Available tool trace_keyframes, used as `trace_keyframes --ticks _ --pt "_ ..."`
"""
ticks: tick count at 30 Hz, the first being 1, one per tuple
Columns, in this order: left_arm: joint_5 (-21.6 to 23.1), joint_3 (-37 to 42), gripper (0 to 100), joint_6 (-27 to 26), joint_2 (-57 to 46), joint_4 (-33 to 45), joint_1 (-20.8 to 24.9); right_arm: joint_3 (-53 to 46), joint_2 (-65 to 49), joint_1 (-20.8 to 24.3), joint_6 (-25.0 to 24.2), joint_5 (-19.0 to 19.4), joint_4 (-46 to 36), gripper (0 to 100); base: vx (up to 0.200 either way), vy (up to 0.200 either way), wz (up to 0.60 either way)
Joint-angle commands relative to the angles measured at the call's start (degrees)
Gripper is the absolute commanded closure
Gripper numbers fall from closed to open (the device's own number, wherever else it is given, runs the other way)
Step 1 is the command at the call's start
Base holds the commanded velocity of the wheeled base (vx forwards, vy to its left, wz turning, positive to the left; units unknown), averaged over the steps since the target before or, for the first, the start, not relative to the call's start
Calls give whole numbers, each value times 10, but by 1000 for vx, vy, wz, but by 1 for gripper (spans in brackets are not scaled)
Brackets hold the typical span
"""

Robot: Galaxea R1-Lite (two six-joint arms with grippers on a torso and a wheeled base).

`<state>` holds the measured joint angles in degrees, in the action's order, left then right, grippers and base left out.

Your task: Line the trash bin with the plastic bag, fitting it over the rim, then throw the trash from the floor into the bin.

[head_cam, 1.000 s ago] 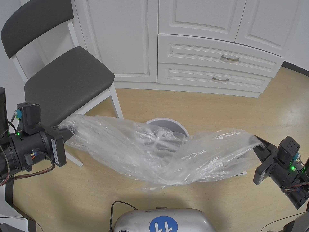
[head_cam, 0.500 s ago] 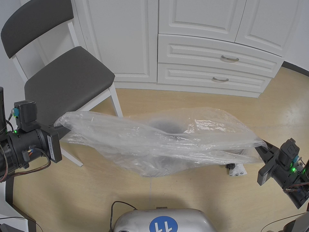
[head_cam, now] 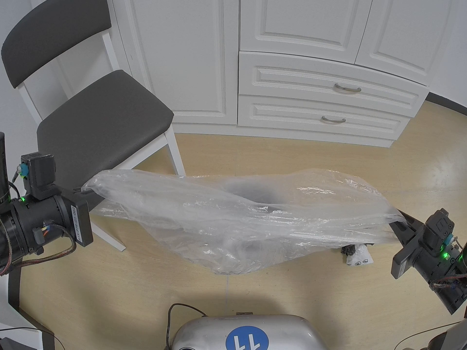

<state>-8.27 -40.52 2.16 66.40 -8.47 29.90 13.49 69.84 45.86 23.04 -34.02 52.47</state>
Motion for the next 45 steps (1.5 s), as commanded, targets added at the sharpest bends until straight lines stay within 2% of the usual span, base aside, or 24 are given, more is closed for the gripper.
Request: trace_keyframes --ticks 1,10,15,19,25,27,32,37,38,39,43,45 --pt "2 3 100 -4 0 -1 4 4 6 0 0 2 4 100 0 0 0" --pt "9 24 100 -16 12 -44 30 8 13 2 -3 7 7 100 0 0 0" --pt "37 60 100 -16 34 -139 47 14 28 2 -10 7 10 100 0 0 0" --pt "55 73 100 -16 51 -175 65 18 46 11 -32 16 21 100 0 0 0" --pt "61 78 100 -11 87 -202 102 26 107 32 -66 53 85 100 0 0 0" --pt "70 76 100 -10 109 -234 109 58 160 42 -78 76 136 100 0 0 0" --pt "151 47 100 -2 147 -296 107 109 223 47 -83 120 164 100 0 0 0" --pt "168 26 100 20 171 -305 110 138 247 95 -142 138 165 100 0 0 0" --pt "168 25 100 29 179 -305 109 152 263 104 -170 137 165 100 0 0 0" --pt "168 25 100 29 179 -305 109 152 263 104 -170 137 165 100 0 0 0" --pt "168 10 100 69 213 -306 110 170 309 92 -272 139 184 100 0 0 0" --pt "167 6 100 76 230 -306 110 168 326 69 -308 148 199 100 0 0 0"
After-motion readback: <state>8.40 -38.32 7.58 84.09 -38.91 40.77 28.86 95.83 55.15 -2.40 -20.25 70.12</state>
